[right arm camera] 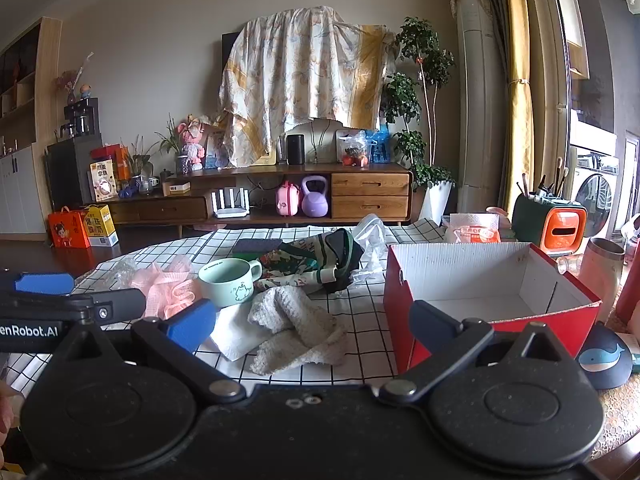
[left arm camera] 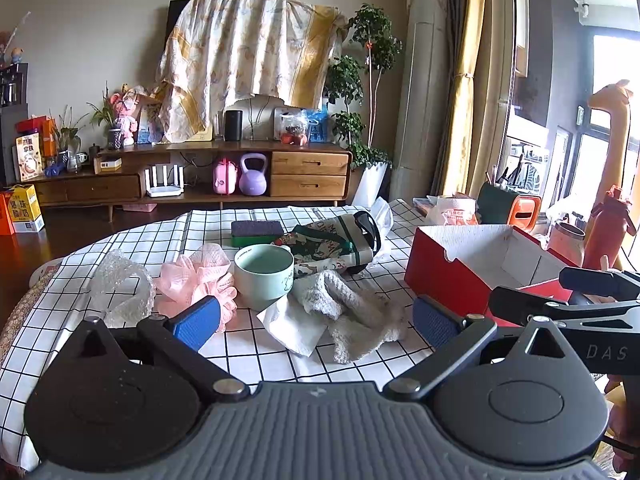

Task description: Organize soft objects

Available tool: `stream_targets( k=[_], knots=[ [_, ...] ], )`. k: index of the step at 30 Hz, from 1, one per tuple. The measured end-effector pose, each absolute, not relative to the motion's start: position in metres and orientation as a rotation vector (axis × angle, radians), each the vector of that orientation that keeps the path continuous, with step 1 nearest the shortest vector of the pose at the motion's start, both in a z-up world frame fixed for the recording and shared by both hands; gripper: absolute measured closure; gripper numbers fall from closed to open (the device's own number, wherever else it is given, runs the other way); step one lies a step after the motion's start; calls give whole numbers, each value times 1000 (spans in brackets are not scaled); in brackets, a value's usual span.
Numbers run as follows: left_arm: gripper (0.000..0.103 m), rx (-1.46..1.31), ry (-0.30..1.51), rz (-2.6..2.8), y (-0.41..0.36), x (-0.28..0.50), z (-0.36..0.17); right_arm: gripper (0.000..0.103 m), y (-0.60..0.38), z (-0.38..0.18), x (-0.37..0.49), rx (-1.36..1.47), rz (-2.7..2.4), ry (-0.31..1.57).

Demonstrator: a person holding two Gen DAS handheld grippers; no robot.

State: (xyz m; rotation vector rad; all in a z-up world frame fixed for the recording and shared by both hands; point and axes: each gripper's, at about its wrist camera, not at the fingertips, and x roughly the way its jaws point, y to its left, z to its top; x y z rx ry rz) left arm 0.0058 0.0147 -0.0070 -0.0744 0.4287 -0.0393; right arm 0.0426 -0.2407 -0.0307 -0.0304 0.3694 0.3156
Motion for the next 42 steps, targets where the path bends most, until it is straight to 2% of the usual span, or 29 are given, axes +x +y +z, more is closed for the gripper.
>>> stream_targets(
  k=[30,42],
  knots=[
    [0,-104,474,-9,31,25,-20,0,-220,-41,65,-59,392,419],
    [0,-112,534,143,69,51,-34,0,-211,-52,112,-108,423,478]
  ],
)
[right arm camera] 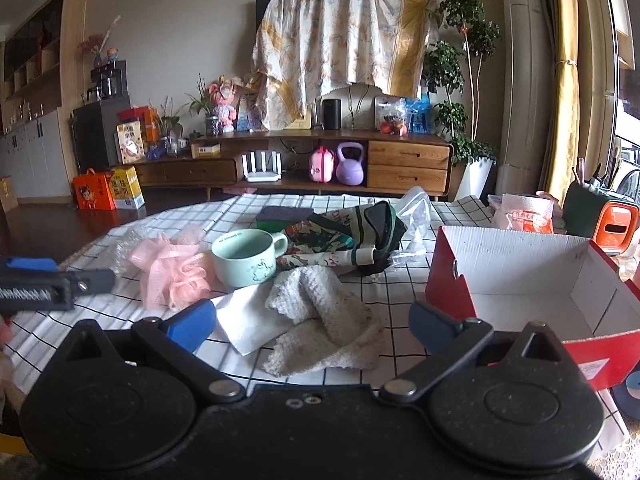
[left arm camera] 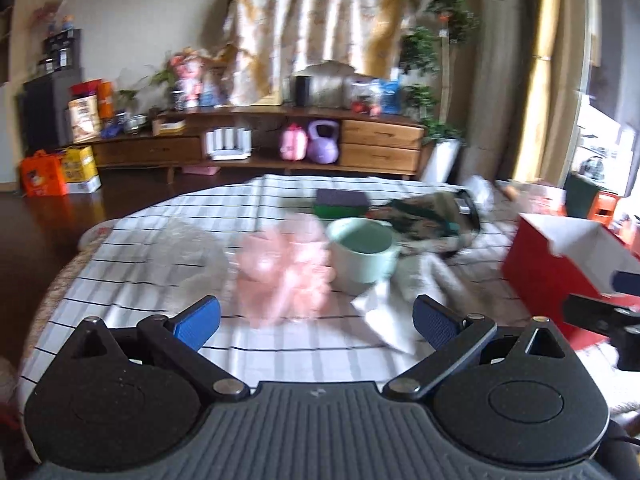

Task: Organize soft objects
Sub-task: 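Grasp the clear bubble wrap with the left tool while the right tool grasps the white fuzzy cloth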

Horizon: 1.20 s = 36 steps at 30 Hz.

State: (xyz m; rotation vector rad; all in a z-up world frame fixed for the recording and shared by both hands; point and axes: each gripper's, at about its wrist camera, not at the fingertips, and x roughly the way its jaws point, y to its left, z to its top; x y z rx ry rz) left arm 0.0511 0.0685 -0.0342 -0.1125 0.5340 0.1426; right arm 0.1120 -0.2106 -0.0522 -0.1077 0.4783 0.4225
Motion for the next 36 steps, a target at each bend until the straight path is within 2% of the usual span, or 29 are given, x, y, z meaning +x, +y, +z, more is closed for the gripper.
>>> stream_targets(
  k=[17,25,32,36],
  knots=[
    [0,-155,580,440,185,139,-30,5,-184,-85,194,-212,469,563],
    [0,-163,678,477,214,189,-53,11,-165,-108,231,-266,507,634],
    [0,-341,784,509,244,222,-71,13,-146,-123,253,-287,521,670],
    [0,-347,829,540,249,234,-88,13,-138,-128,261,-298,523,676]
  ],
)
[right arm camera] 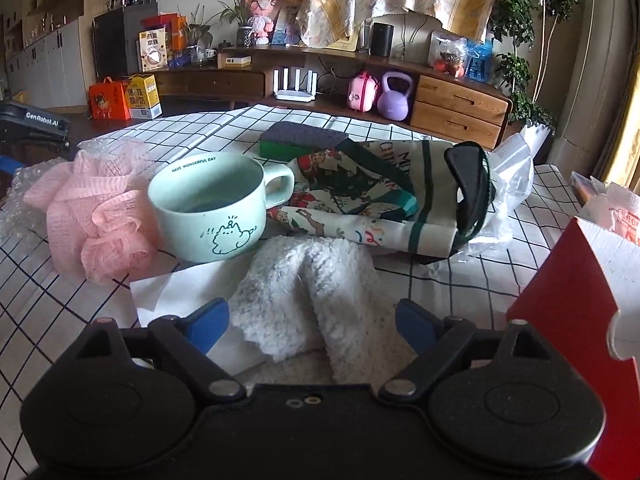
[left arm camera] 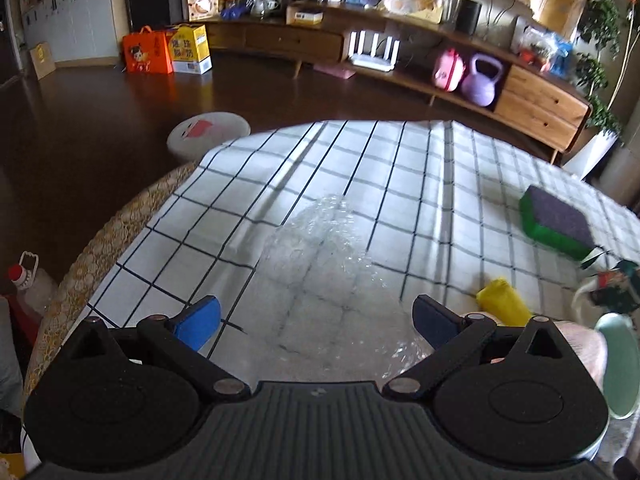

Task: Organize soft objects
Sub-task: 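Grasp the clear bubble wrap with the left tool while the right tool grasps the white fuzzy cloth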

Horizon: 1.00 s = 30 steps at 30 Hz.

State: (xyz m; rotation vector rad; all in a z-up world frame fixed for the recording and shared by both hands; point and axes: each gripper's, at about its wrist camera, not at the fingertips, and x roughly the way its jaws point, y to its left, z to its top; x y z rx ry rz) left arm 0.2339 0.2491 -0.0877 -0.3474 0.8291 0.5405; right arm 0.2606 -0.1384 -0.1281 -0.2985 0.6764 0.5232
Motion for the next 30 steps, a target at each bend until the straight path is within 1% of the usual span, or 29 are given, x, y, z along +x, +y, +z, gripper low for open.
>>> stream_targets(
  k=[5,8,9,13,14,16,17,19,22,23,24,25,26,28,30],
  knots=[
    [1,-334,864,557,251,240,-106,13,-135,-137,276,-251,497,714],
    [1,-319,876,556,251,240,-113,20,-134,-144,281,-234,494,740],
    [3,-316,877,556,251,240,-115,23,-134,-145,282,-228,491,744],
    [21,-320,870,558,256,235,-118,30,-137,-146,282,-209,480,751],
    [24,-316,872,560,256,234,-119,31,-137,-146,281,-209,477,751],
    [39,-304,880,570,257,233,-120,38,-137,-145,280,-207,475,750],
    [42,-304,883,573,258,232,-122,40,-138,-145,279,-205,474,750],
    [53,-311,884,578,260,229,-124,49,-139,-143,278,-201,466,746],
    [65,-307,874,589,263,223,-124,58,-142,-140,276,-187,465,740],
    [68,-301,869,594,263,221,-124,60,-142,-138,275,-187,458,736],
    [70,-295,864,599,264,219,-123,66,-143,-137,274,-188,455,733],
    [71,-290,856,604,264,216,-122,69,-144,-136,273,-185,453,731],
    [72,-286,848,606,265,214,-120,70,-146,-134,272,-179,450,729],
    [75,-285,838,610,267,209,-118,78,-149,-131,270,-166,447,726],
    [75,-297,831,612,270,203,-115,81,-153,-126,268,-153,444,724]
  ],
)
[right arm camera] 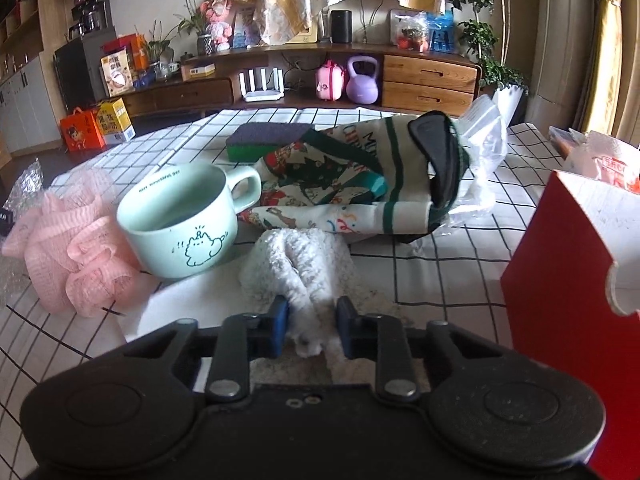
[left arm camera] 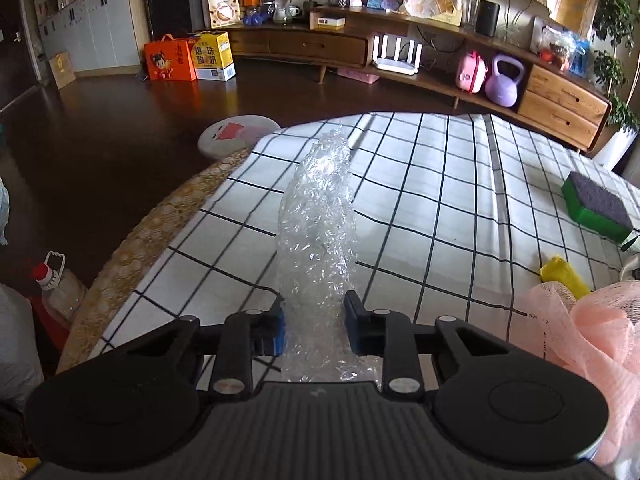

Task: Organize soft objects
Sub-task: 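Carry the bubble wrap with the left tool while the right tool carries the cloth to the box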

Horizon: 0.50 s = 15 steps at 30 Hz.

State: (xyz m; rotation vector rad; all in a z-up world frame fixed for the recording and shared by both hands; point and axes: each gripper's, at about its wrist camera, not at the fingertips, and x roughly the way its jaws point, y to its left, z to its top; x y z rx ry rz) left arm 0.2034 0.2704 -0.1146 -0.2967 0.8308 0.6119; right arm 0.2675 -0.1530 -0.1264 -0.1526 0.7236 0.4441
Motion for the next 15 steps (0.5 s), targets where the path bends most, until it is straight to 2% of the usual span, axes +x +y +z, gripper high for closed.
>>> stream_targets(
  k=[2,4,5,15],
  knots=[
    [75,-303,820,607,272,197,-110,85,-158,-121,264,-143,441,714],
    [75,-305,809,599,273,190,-105,97,-162,-115,259,-131,439,701],
    [75,-307,805,595,273,186,-103,99,-164,-112,257,-127,442,697],
    [75,-302,763,547,263,154,-74,101,-184,-74,223,-94,469,622]
  ],
)
